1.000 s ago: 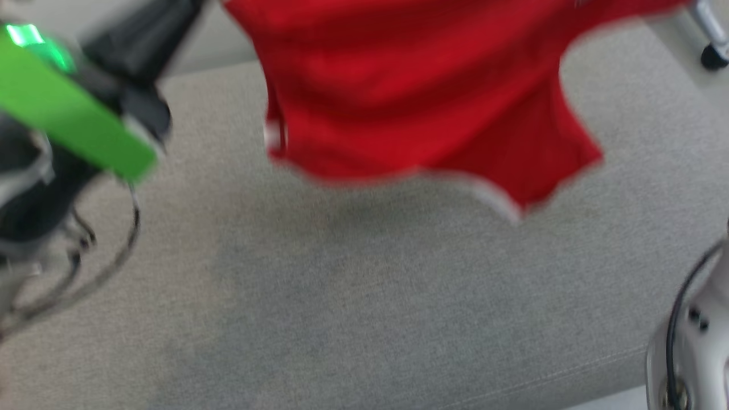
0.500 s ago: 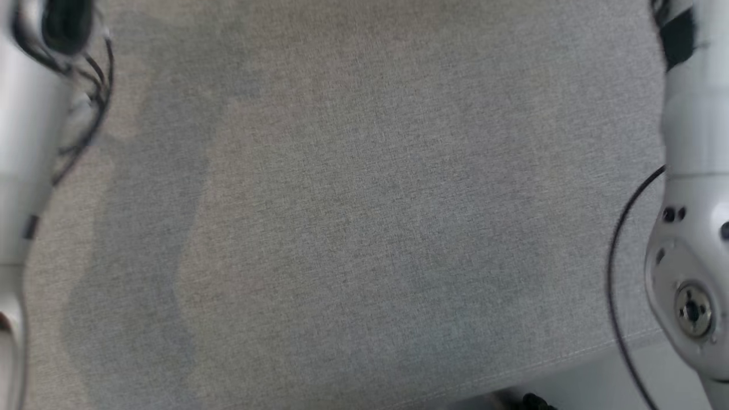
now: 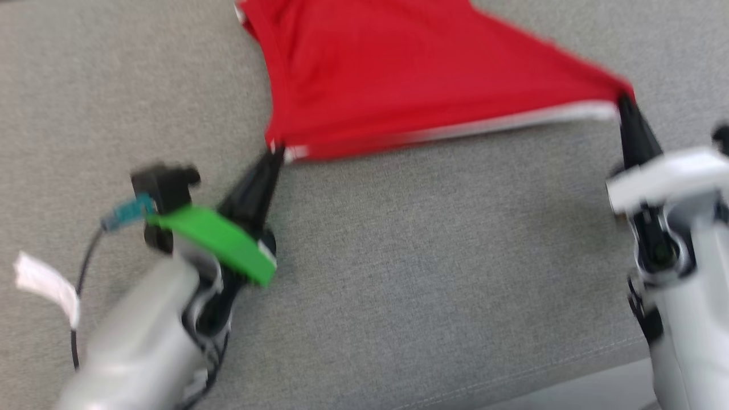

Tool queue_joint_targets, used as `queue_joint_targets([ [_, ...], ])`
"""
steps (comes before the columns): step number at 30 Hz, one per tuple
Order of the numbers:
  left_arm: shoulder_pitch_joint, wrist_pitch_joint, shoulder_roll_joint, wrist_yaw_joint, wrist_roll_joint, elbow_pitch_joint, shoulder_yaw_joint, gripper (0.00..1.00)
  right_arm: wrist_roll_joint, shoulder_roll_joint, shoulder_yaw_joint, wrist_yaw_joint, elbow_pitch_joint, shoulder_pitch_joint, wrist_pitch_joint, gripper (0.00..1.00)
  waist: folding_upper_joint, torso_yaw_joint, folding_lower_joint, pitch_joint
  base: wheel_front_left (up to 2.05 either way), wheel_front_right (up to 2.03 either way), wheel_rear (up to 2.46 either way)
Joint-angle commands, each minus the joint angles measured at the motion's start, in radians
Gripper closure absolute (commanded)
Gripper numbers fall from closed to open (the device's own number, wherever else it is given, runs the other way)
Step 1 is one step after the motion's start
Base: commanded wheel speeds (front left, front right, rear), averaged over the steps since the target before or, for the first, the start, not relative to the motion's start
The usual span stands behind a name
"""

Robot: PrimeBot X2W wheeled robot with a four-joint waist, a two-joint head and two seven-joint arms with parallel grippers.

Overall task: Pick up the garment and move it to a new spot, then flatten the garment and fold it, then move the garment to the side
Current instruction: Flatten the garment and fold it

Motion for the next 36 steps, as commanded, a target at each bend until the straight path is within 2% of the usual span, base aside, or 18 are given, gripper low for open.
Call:
queue_joint_targets([
  [1, 0.076, -0.009, 0.027, 0.004, 0.016, -0.021, 0.005, 1.00, 0.016, -0.030, -0.025, -0.003, -0.053, 0.093, 0.016, 1.00, 0.0000, 0.042, 0.0000, -0.171, 0.00, 0.00, 0.00],
  [5, 0.333, -0.011, 0.052, 0.060, 0.004, -0.154, 0.027, 1.00, 0.037, -0.040, -0.079, -0.004, -0.234, 0.367, 0.099, 1.00, 0.0000, 0.048, 0.0000, -0.270, 0.00, 0.00, 0.00],
  [11, 0.647, -0.002, 0.122, 0.173, -0.037, -0.411, 0.001, 1.00, 0.038, 0.010, -0.177, -0.005, -0.505, 0.728, 0.221, 1.00, 0.0000, 0.088, 0.0000, -0.329, 0.00, 0.00, 0.00],
  [16, 0.728, 0.017, 0.139, 0.209, -0.089, -0.550, 0.001, 1.00, 0.045, 0.046, -0.221, -0.004, -0.624, 0.835, 0.283, 1.00, 0.0000, 0.115, 0.0000, -0.324, 0.00, 0.00, 0.00],
  [18, 0.703, 0.040, 0.132, 0.211, -0.088, -0.567, -0.011, 1.00, 0.030, 0.052, -0.235, -0.004, -0.635, 0.818, 0.307, 1.00, 0.0000, 0.129, 0.0000, -0.315, 0.00, 0.00, 0.00],
  [22, 0.623, 0.098, 0.096, 0.187, -0.095, -0.559, -0.027, 1.00, -0.006, 0.059, -0.239, -0.003, -0.625, 0.736, 0.356, 1.00, 0.0000, 0.159, 0.0000, -0.278, 0.00, 0.00, 0.00],
  [29, 0.424, 0.168, 0.006, 0.179, -0.090, -0.497, -0.016, 1.00, -0.089, 0.060, -0.231, -0.002, -0.546, 0.470, 0.456, 1.00, 0.0000, 0.197, 0.0000, -0.142, 0.00, 0.00, 0.00],
  [36, 0.254, 0.212, -0.050, 0.159, -0.082, -0.397, 0.005, 1.00, -0.202, 0.041, -0.228, -0.002, -0.437, 0.237, 0.530, 1.00, 0.0000, 0.241, 0.0000, -0.042, 0.00, 0.00, 0.00],
])
